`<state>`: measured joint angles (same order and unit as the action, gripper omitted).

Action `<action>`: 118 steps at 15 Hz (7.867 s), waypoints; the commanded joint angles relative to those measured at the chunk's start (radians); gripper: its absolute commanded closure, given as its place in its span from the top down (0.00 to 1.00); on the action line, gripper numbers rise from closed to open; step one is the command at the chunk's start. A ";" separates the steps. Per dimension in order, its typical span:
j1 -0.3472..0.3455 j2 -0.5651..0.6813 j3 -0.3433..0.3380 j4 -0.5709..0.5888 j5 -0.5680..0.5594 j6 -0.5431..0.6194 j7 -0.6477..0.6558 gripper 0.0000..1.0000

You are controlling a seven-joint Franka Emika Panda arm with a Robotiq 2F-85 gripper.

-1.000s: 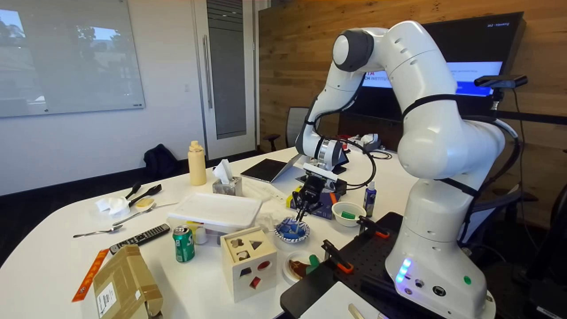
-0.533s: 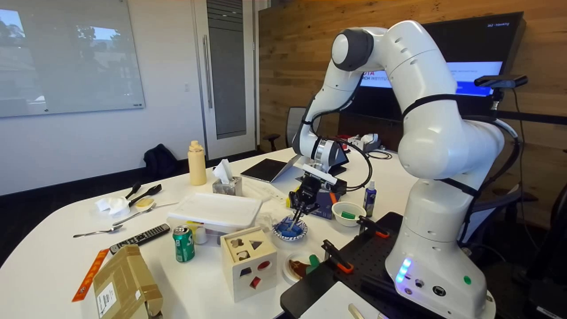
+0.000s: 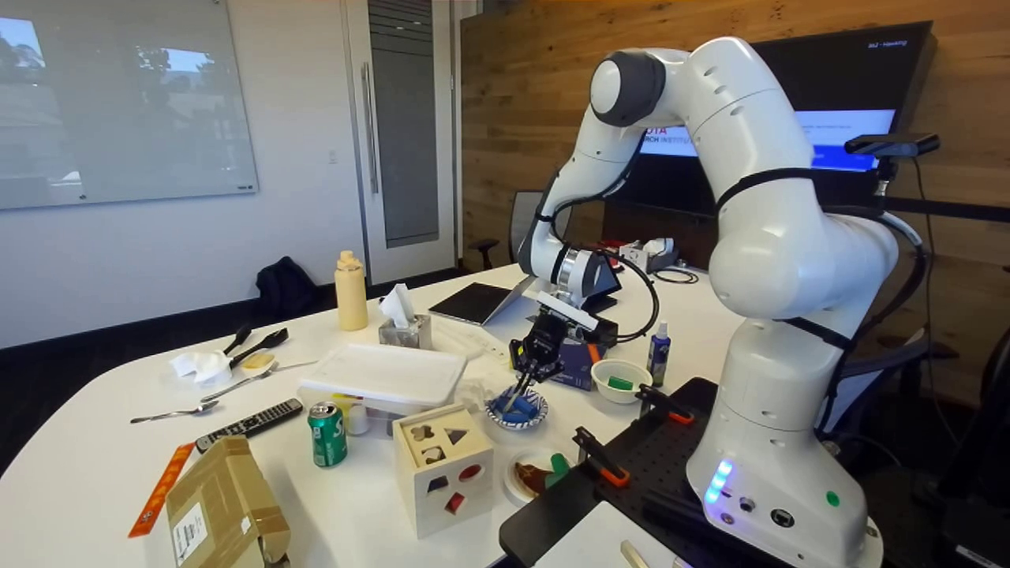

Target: Stir the contents in the bowl

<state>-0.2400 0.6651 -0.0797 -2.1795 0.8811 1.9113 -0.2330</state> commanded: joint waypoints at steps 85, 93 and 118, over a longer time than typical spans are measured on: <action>0.032 -0.116 -0.062 -0.095 -0.041 0.127 0.094 0.02; 0.016 -0.137 -0.026 -0.089 -0.015 0.099 0.052 0.02; 0.018 -0.020 0.001 0.088 -0.361 0.346 0.019 0.02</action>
<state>-0.2023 0.6089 -0.1024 -2.1311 0.5580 2.2141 -0.2119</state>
